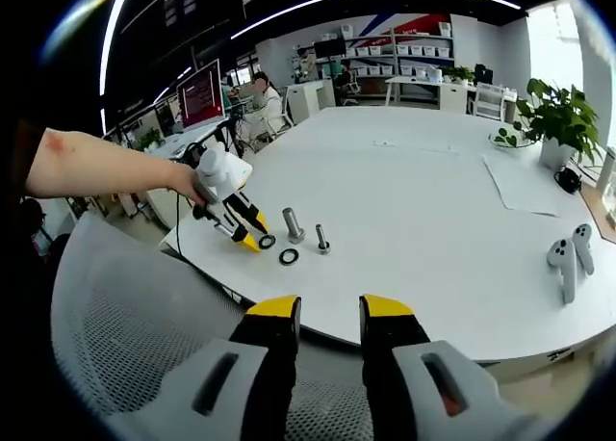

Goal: Place the washer onto the threaded stud by aligning its center hole with the stud, sliding it down to the base, and recovering from edge contact or off-axis alignment until the washer reaches the visible bottom stop.

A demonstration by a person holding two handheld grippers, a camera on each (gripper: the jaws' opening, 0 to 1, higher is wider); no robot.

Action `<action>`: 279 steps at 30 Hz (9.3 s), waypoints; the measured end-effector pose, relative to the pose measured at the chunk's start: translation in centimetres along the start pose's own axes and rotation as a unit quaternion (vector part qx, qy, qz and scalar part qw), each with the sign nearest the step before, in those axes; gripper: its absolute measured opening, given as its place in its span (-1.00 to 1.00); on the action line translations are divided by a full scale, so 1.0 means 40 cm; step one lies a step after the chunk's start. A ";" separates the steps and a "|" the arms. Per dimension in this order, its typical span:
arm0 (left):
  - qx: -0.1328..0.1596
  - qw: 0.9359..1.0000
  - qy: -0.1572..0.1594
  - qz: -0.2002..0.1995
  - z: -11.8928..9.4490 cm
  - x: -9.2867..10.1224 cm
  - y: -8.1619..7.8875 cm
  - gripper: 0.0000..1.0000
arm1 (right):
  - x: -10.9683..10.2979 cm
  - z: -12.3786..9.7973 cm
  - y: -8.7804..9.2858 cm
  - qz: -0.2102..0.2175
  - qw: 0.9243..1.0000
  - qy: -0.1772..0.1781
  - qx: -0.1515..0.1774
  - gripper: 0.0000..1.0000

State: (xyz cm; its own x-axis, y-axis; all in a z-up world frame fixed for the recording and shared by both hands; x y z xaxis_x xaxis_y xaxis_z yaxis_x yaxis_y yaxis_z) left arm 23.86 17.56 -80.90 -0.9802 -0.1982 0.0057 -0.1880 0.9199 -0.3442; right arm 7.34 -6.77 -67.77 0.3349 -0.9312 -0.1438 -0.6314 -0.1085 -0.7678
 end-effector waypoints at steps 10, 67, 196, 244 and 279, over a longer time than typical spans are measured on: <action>-0.009 0.999 0.012 0.032 0.006 0.000 -0.022 -0.50 | 0.000 -0.001 0.001 0.003 1.000 -0.004 -0.001 -0.47; 0.024 0.999 -0.011 0.025 -0.055 0.023 -0.056 -0.62 | 0.005 0.000 0.002 0.012 1.000 -0.001 -0.006 -0.51; 0.060 0.998 -0.017 -0.007 -0.114 0.014 -0.166 -0.35 | 0.002 0.001 0.002 0.018 1.000 -0.012 0.001 -0.51; 0.008 0.999 0.014 0.044 0.042 0.095 -0.127 -0.37 | 0.003 0.001 0.002 0.019 1.000 -0.010 -0.002 -0.51; 0.019 0.999 0.016 0.030 0.045 0.089 -0.126 -0.27 | 0.008 -0.003 -0.001 0.027 1.000 -0.001 0.009 -0.51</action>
State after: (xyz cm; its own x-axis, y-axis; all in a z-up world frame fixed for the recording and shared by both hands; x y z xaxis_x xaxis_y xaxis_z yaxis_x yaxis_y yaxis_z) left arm 21.43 11.63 -80.83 -0.9912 -0.1315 0.0139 -0.1268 0.9158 -0.3811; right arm 7.40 -7.08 -67.70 0.3025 -0.9346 -0.1871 -0.6363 -0.0519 -0.7697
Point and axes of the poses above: the point that each gripper's makers call its tool centre point, and the gripper's own axes: z roughly forward along the fingers, x roughly to its right, y roughly out of its underside, the point moved 6 cm from there along -z, roughly backward along the fingers, and after that the axes turned 1 degree about y, right-handed, at the moved point
